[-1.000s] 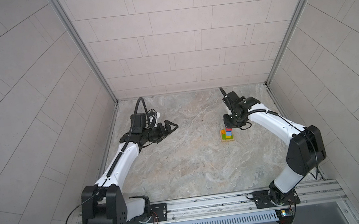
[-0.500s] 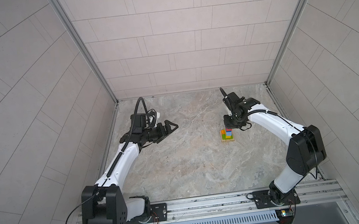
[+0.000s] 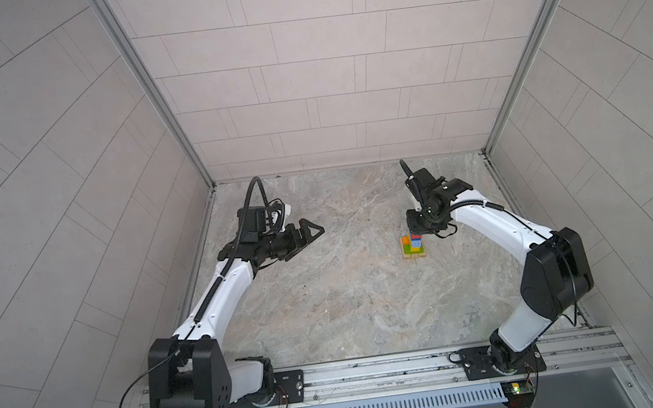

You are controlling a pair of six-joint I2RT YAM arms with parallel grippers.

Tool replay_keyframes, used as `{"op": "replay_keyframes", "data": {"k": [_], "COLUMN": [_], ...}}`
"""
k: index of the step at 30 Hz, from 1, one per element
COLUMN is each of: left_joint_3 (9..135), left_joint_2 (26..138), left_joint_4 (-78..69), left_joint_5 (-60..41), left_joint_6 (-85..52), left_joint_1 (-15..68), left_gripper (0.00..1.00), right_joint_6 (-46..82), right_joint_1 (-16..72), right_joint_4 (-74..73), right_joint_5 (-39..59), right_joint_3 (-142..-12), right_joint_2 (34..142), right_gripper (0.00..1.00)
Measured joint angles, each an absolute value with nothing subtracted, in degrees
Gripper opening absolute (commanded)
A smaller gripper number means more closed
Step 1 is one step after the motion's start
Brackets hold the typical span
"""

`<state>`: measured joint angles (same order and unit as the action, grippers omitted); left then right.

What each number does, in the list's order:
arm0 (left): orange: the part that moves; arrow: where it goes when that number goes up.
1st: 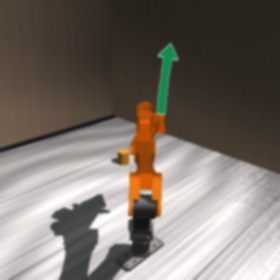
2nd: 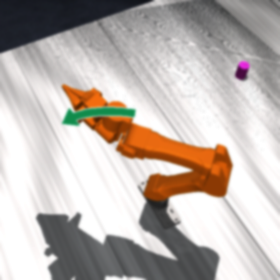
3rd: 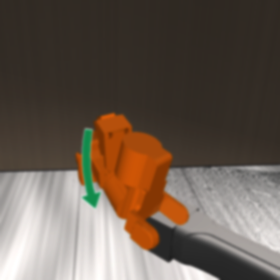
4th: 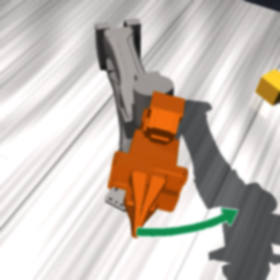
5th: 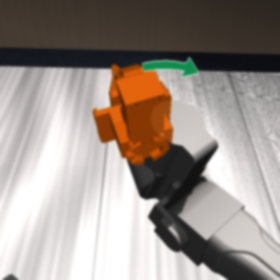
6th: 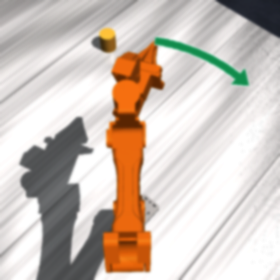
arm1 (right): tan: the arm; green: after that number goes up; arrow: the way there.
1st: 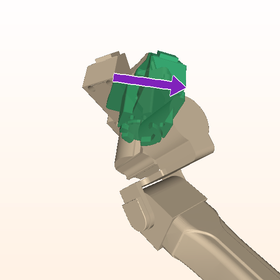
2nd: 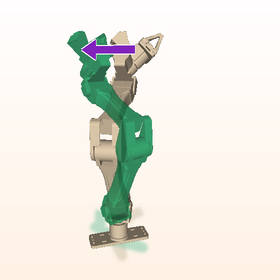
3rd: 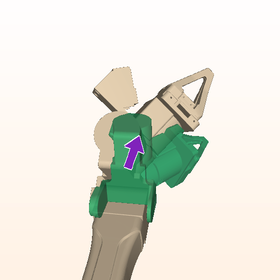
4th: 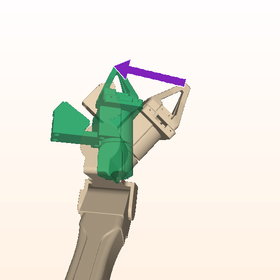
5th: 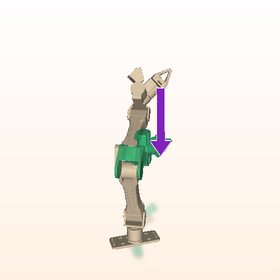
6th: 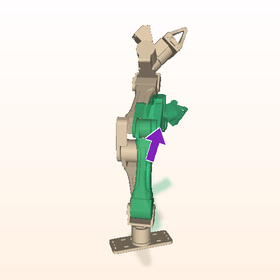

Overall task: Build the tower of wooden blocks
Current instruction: 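Lower the purple cube onto the red cube with the right gripper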

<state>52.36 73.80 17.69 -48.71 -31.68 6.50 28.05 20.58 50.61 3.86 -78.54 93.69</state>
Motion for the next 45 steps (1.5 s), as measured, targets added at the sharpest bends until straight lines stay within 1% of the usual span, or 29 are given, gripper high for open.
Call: {"op": "replay_keyframes", "data": {"k": [45], "left_joint_3": [52.4], "left_joint_2": [73.8], "left_joint_4": [17.7], "left_joint_5": [-48.6], "left_joint_6": [-31.7], "left_joint_1": [6.5], "left_gripper": [1.0], "right_joint_6": [28.1], "right_joint_1": [20.3], "right_joint_4": [49.5], "right_joint_5": [3.9], "right_joint_3": [-77.2], "right_joint_2": [93.9], "right_gripper": [0.25]}}
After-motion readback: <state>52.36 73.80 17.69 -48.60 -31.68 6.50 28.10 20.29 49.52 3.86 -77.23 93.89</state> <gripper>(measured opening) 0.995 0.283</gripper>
